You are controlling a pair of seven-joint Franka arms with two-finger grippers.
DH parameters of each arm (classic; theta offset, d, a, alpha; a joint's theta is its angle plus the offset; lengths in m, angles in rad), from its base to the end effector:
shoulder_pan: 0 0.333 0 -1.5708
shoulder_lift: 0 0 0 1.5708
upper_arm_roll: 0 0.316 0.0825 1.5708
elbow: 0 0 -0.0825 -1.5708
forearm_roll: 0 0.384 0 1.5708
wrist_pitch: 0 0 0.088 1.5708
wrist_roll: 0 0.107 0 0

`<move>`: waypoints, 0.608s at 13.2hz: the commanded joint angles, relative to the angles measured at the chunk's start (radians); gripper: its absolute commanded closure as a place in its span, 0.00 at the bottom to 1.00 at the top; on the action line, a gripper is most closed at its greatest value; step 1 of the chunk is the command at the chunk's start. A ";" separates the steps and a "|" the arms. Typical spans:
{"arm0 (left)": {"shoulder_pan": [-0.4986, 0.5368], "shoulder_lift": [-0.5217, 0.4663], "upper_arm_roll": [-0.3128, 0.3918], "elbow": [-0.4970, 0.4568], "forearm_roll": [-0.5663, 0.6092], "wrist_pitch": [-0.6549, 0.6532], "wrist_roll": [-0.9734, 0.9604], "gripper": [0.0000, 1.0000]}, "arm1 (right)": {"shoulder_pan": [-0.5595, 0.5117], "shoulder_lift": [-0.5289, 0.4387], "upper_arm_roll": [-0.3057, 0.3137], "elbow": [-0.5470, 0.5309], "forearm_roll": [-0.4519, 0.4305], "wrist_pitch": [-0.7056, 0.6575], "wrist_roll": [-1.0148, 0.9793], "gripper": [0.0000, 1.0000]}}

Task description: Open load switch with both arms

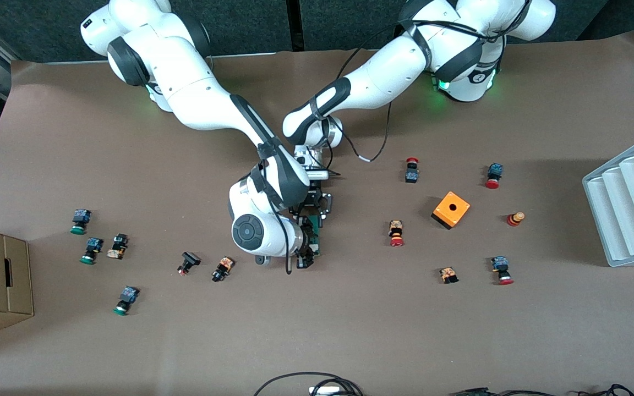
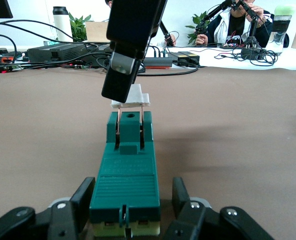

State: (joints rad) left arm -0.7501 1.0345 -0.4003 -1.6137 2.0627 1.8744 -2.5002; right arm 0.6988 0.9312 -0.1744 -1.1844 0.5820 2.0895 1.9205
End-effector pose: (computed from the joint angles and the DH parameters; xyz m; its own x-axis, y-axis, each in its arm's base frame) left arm 0.3574 -0.5616 0.0568 0.3099 0.0135 0.9507 0.0075 -0.9999 0.0118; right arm 0.6262 0.4381 0.2275 -0.0757 -0.9468 -0.3129 -0.9856 0.0235 0.1674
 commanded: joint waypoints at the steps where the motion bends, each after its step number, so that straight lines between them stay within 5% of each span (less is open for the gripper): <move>1: -0.014 0.018 0.012 0.012 0.017 -0.014 -0.025 0.30 | 0.010 -0.040 -0.004 -0.056 0.025 -0.029 0.002 0.57; 8: -0.014 0.018 0.012 0.011 0.017 -0.014 -0.025 0.30 | 0.018 -0.064 -0.004 -0.093 0.025 -0.026 -0.001 0.61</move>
State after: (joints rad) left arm -0.7502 1.0347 -0.4003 -1.6138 2.0633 1.8738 -2.5005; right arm 0.7037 0.9082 -0.1739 -1.2150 0.5820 2.0825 1.9205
